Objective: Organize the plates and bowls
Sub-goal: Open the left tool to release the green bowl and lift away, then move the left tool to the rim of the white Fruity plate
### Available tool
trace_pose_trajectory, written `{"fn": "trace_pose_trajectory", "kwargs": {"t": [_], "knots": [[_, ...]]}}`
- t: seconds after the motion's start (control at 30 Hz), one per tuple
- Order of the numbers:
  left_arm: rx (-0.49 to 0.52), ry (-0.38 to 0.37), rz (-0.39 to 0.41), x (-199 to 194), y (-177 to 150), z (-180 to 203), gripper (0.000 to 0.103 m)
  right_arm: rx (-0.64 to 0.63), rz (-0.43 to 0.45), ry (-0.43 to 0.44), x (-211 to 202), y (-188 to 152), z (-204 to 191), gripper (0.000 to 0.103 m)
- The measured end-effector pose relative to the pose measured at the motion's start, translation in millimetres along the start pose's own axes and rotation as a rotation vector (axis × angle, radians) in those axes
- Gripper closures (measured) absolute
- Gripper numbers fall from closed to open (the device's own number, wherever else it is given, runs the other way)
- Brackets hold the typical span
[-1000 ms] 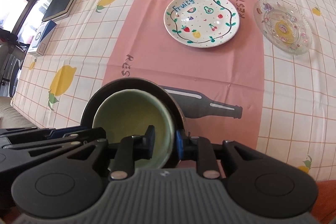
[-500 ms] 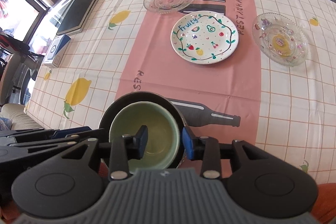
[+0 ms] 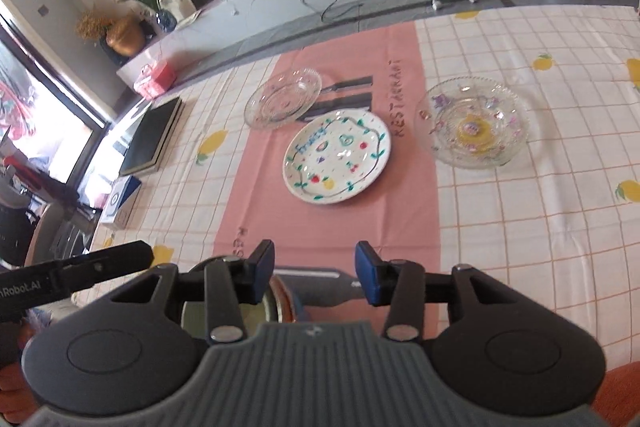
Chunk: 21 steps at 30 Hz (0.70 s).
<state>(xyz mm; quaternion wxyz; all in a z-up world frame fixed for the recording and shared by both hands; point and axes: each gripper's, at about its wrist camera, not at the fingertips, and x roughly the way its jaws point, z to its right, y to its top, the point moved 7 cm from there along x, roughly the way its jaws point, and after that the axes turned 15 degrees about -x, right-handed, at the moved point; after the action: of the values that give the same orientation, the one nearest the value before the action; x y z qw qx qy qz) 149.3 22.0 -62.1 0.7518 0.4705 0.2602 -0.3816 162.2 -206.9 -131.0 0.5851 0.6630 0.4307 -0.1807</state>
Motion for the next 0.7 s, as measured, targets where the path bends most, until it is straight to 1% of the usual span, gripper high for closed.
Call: {"fn": "trace_pose_trajectory", "kwargs": {"t": [0.1, 0.17, 0.3, 0.47, 0.6, 0.7], "knots": [[0.065, 0.015, 0.007, 15, 8, 7, 0.052, 0.014, 0.034, -0.046, 10, -6, 19, 0.058], [0.078, 0.017, -0.001, 25, 12, 12, 0.052, 0.01, 0.041, -0.075, 19, -9, 30, 0.058], [0.038, -0.015, -0.015, 44, 17, 25, 0.052, 0.008, 0.043, -0.13, 36, -14, 55, 0.058], [-0.019, -0.052, -0.023, 76, 14, 52, 0.052, 0.016, 0.065, -0.17, 49, -13, 89, 0.058], [-0.076, -0.061, -0.043, 107, 8, 70, 0.052, 0.04, 0.082, -0.178, 57, -8, 113, 0.058], [-0.068, -0.033, -0.057, 131, 6, 76, 0.052, 0.078, 0.088, -0.156, 66, -4, 126, 0.059]]}}
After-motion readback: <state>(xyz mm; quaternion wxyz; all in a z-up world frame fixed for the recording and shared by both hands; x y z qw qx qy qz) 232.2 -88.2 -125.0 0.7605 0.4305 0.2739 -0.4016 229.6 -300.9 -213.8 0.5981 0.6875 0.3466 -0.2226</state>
